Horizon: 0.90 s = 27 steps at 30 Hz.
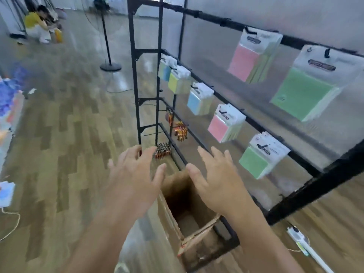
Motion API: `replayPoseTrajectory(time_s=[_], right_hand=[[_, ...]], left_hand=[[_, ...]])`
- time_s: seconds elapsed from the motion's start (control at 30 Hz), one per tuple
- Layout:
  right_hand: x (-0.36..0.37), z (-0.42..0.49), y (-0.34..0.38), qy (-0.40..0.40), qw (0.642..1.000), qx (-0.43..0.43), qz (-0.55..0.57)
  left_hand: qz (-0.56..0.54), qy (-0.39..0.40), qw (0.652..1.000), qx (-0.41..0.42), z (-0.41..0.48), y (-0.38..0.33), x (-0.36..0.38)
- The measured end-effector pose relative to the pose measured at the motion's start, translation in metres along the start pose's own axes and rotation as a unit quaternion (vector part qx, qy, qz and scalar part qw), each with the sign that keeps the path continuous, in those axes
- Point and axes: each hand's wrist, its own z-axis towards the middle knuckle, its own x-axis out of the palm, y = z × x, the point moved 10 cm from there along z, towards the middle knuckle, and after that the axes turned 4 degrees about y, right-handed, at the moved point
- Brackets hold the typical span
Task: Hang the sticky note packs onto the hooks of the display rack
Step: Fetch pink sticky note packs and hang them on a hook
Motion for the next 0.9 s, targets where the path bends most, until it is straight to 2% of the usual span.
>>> replayPoseTrajectory(time_s=[0.2,0.47,0.57,0.7,0.8,0.9], right_hand=[[-0.032,0.067,-0.008,-0.084,0.985,0.148,0.036],[-0.081,0.119,-0.042,-0.146,0.946,0.287,0.028],[-0.098,0.139,-0.059,-0.185,0.932,0.311,0.033],[-0.127,0.153,-0.081,-0.237,0.912,0.331,0.056],[-0.149,0.157,-0.090,-0.291,0.898,0.311,0.106],[-0.164,0.166,-0.100,-0.325,0.886,0.285,0.166]], left_hand=[[0.054,0.058,0.985,0.156,0.123,-0.027,0.007],[0.034,0.022,0.926,0.376,0.228,-0.106,0.018],[0.037,0.033,0.909,0.414,0.258,-0.134,0.031],[0.053,0.056,0.903,0.422,0.293,-0.167,0.049],[0.008,0.080,0.904,0.419,0.315,-0.191,0.054],[-0.056,0.115,0.883,0.451,0.327,-0.216,0.054]])
